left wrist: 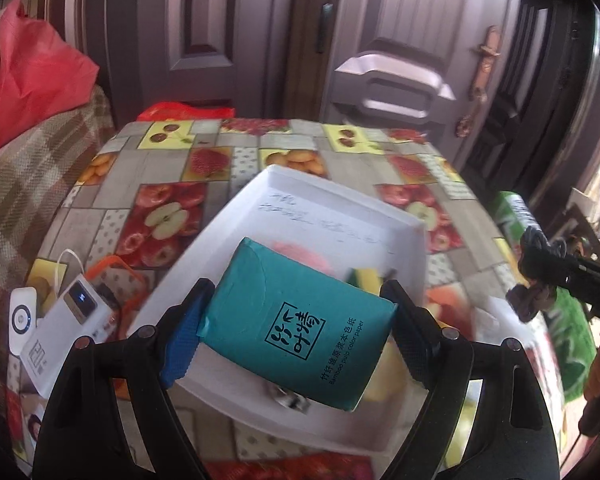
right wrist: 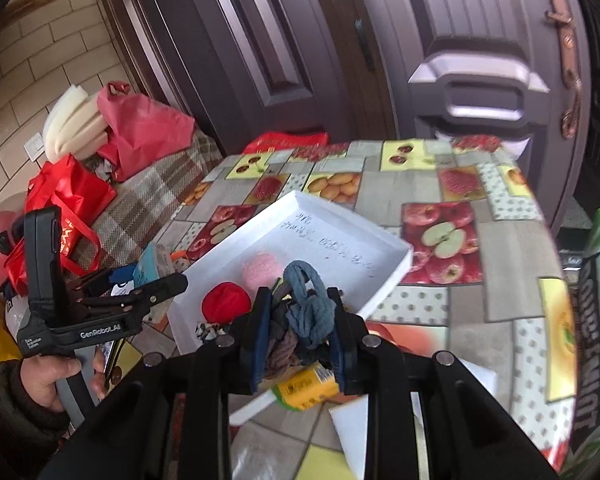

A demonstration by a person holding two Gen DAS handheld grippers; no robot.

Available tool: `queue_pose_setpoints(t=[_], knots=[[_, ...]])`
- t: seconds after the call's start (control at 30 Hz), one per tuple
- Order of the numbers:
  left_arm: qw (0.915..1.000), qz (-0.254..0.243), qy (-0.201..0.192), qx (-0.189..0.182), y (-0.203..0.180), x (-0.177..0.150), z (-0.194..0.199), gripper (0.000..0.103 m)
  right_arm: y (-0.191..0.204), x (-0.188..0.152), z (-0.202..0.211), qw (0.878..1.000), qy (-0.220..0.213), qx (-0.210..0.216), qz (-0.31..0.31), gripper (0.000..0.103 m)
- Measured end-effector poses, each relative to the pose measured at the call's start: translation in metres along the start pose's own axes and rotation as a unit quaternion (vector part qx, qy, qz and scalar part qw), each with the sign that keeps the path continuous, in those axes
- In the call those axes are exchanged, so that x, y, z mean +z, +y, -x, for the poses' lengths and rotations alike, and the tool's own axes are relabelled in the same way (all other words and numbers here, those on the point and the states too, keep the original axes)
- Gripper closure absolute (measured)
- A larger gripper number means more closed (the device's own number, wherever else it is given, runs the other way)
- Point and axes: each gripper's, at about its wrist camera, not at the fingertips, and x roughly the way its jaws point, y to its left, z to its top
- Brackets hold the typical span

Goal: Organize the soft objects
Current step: 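Carry the blue plush and teal tissue pack with both tools over the box, then open both tools to drop the blue plush and teal pack into the box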

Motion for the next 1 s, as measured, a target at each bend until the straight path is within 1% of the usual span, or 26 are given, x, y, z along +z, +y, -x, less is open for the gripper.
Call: queue_pose_setpoints(t=[0.1, 0.2, 0.27, 0.37, 0.43, 0.47, 0.5, 0.53, 0.57, 0.6, 0.63, 0.73, 0.87, 1.0], knots=[[0.9998, 0.012, 0.012, 0.012, 0.009, 0.006, -0.019, 0.018, 0.001, 0.005, -0.034, 1.0, 0.029, 0.007, -0.008, 0.077], [0.9993, 0.014, 0.014, 0.031, 0.015, 0.014, -0.031, 0.018, 0.003, 0.009, -0.064, 0.999, 0.05, 0.006, -0.013, 0.077], [0.9989, 0.018, 0.013, 0.041, 0.021, 0.02, -0.038, 0.018, 0.003, 0.014, -0.08, 0.998, 0.052, 0.003, -0.019, 0.075], [0.9984, 0.024, 0.009, 0.051, 0.028, 0.029, -0.046, 0.018, -0.001, 0.022, -0.092, 0.999, 0.042, -0.008, -0.033, 0.075], [0.998, 0.027, 0.011, 0.055, 0.031, 0.031, -0.052, 0.018, -0.004, 0.028, -0.099, 0.998, 0.037, -0.007, -0.047, 0.073], [0.9978, 0.03, 0.01, 0.058, 0.031, 0.031, -0.054, 0.017, -0.005, 0.03, -0.102, 0.998, 0.037, -0.006, -0.053, 0.064], [0.9977, 0.031, 0.007, 0.059, 0.032, 0.031, -0.055, 0.016, -0.006, 0.031, -0.105, 0.998, 0.035, -0.003, -0.057, 0.04], [0.9974, 0.032, 0.003, 0.064, 0.032, 0.03, -0.057, 0.012, -0.006, 0.032, -0.106, 0.998, 0.031, -0.001, -0.059, 0.024], [0.9971, 0.03, -0.001, 0.07, 0.032, 0.029, -0.057, 0.005, -0.005, 0.033, -0.106, 0.998, 0.026, 0.0, -0.06, 0.0], [0.9971, 0.029, -0.004, 0.07, 0.031, 0.028, -0.058, 0.001, -0.004, 0.033, -0.105, 0.998, 0.013, -0.003, -0.057, 0.0], [0.9973, 0.027, -0.008, 0.068, 0.031, 0.027, -0.057, 0.0, -0.004, 0.033, -0.104, 0.998, 0.007, -0.006, -0.054, 0.0], [0.9973, 0.02, -0.009, 0.07, 0.026, 0.025, -0.057, 0.0, -0.004, 0.031, -0.101, 0.999, 0.001, -0.013, -0.049, 0.0], [0.9975, 0.025, -0.008, 0.065, 0.021, 0.023, -0.056, 0.0, -0.01, 0.027, -0.093, 0.998, -0.004, -0.017, -0.063, 0.0], [0.9978, 0.024, -0.008, 0.061, 0.014, 0.022, -0.05, 0.0, -0.014, 0.024, -0.077, 0.997, -0.016, -0.022, -0.074, 0.0]])
